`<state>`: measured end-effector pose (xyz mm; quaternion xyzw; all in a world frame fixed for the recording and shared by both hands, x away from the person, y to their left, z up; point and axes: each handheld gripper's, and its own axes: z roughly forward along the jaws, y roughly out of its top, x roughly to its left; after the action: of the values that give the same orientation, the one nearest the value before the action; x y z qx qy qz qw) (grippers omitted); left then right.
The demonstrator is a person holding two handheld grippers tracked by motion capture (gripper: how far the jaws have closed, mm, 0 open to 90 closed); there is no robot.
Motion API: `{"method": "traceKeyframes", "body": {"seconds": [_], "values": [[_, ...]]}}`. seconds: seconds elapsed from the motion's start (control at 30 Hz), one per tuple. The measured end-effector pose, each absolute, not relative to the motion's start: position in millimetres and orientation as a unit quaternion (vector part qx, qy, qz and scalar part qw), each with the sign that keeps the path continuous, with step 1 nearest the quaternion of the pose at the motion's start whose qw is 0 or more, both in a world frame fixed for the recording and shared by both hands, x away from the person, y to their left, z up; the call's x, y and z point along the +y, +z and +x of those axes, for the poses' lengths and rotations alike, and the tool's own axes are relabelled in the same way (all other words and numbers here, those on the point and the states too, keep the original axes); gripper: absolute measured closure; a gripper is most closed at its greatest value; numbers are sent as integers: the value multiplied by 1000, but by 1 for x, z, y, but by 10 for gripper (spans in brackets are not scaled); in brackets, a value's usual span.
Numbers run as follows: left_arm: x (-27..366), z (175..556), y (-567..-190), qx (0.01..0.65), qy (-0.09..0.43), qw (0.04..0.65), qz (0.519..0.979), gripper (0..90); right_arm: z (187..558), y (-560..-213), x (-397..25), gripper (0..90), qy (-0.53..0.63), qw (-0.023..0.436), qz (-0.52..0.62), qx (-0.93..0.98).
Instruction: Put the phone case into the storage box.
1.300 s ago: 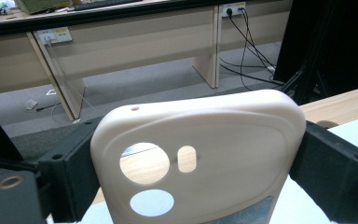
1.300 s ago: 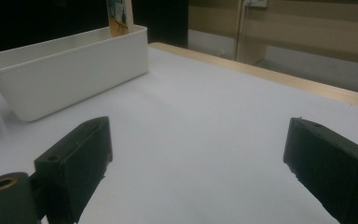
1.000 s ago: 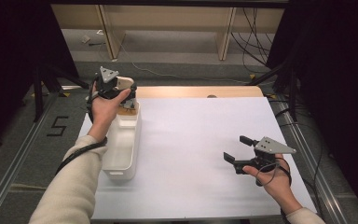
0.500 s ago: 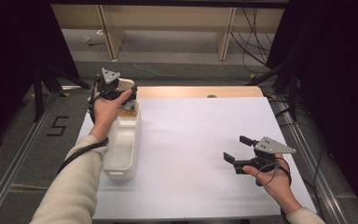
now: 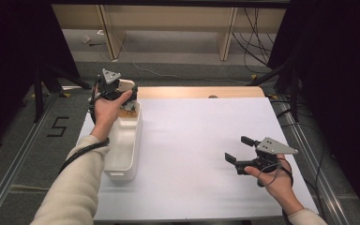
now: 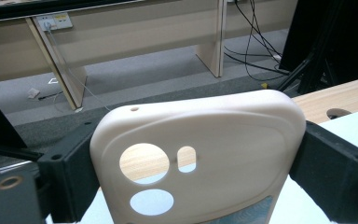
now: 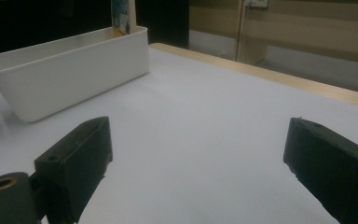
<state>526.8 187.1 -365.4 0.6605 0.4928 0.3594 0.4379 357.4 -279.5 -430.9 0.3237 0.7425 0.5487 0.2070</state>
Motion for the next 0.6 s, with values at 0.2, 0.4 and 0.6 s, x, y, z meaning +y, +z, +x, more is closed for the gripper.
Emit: {"method": "traceKeyframes", "body": {"seconds": [0.2, 0.4, 0.6], "values": [[186, 528, -367, 492, 359, 433, 664, 102, 358, -431, -280, 90, 548, 207, 323, 743], [187, 529, -370, 498, 354, 431, 664, 100, 358, -431, -280, 90, 549, 206, 324, 743], [185, 530, -373, 499, 353, 426, 666, 100, 358, -431, -280, 90, 549, 206, 324, 743]]}}
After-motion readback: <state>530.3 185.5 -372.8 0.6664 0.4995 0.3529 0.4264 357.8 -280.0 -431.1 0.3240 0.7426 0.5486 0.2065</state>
